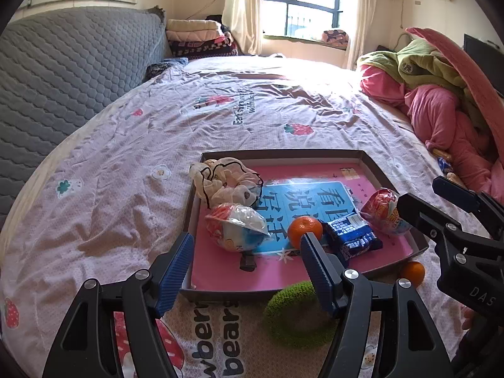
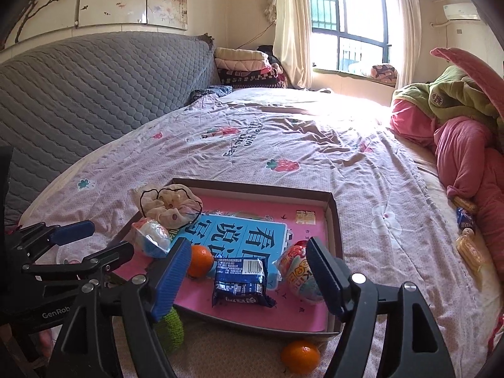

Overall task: Organize objects
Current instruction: 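Withdraw both tools from the tray toward the green ring and tangerine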

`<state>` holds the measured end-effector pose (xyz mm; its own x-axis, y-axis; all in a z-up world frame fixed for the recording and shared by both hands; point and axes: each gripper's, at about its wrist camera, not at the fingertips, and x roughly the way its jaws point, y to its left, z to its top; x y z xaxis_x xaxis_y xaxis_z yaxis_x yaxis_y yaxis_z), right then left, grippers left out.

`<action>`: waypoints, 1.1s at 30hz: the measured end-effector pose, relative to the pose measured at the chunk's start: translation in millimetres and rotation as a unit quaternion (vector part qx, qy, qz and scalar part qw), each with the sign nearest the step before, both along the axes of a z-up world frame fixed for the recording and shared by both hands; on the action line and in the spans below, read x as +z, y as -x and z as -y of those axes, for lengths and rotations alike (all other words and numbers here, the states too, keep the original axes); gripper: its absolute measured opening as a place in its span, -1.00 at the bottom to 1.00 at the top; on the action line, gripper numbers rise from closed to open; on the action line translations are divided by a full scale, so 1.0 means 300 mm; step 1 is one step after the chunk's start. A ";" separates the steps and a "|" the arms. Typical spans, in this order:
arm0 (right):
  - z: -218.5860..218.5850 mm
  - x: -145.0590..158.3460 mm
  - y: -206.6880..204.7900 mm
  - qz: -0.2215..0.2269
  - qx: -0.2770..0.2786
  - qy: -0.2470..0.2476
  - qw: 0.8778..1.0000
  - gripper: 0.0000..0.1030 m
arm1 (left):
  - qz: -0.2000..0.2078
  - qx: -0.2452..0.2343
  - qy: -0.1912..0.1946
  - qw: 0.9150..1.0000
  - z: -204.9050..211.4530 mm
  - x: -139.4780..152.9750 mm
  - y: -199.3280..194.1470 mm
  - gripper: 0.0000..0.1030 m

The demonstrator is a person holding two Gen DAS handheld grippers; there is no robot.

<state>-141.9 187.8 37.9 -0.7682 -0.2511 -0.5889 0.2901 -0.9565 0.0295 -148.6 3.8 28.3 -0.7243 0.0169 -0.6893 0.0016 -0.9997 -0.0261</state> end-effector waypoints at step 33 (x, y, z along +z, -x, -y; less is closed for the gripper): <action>-0.081 -0.070 -0.224 0.013 -0.022 -0.036 0.999 0.51 | 0.015 -0.024 -0.014 1.000 -0.064 -0.036 -0.183 0.39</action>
